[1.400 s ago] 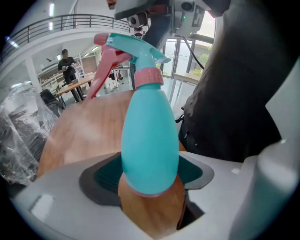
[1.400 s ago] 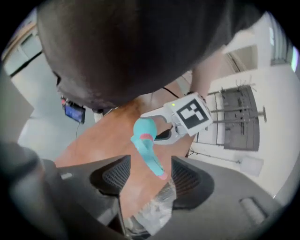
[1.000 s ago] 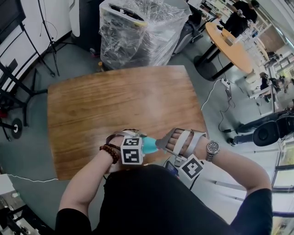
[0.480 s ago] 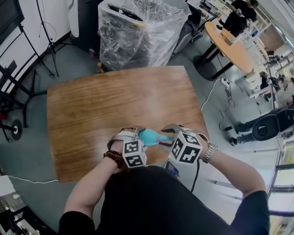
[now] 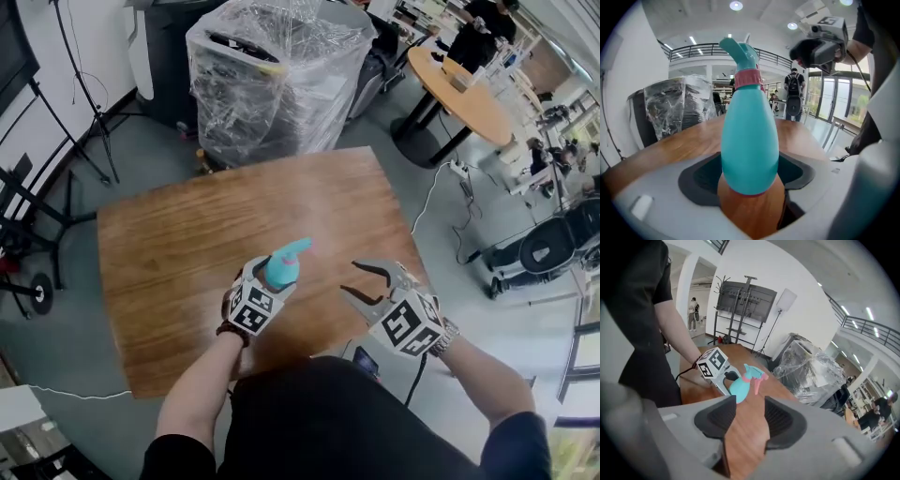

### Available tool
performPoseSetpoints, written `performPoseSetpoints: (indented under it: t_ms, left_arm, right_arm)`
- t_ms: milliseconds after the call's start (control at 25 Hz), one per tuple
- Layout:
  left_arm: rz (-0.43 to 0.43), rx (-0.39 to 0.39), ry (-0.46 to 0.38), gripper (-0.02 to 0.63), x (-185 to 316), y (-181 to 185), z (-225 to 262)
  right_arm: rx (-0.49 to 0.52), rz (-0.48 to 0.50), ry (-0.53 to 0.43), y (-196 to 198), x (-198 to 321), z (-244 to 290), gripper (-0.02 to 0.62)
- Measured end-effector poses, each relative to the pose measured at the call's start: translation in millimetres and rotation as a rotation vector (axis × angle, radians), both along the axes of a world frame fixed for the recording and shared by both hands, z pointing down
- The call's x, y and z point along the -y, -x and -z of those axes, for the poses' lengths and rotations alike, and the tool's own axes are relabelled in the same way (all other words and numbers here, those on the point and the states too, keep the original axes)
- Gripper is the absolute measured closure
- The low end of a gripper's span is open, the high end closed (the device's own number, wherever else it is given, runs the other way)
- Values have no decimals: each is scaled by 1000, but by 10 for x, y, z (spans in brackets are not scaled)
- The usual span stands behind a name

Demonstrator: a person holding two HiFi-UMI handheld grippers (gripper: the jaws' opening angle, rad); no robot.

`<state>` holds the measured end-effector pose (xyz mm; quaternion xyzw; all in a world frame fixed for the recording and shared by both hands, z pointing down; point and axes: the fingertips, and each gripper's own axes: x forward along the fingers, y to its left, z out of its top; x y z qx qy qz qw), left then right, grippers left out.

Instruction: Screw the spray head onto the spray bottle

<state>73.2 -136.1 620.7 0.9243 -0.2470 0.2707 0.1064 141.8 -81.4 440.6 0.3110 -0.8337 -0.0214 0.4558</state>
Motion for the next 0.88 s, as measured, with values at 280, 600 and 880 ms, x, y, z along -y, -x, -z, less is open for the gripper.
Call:
performPoseSetpoints:
  t_ms: [280,600,880]
  left_arm:
    - [104,-1,-24,221,400,56,-146]
    - [111,32,-25,216,448,66,-281]
    - [72,89,2,210,419,73,-317]
  right_arm:
    - [79,-133,-74,-124,-5,2,601]
    - [92,-186,-59,-180,-40,-148,601]
    - [134,-185,-45,-51,-22,-243,601]
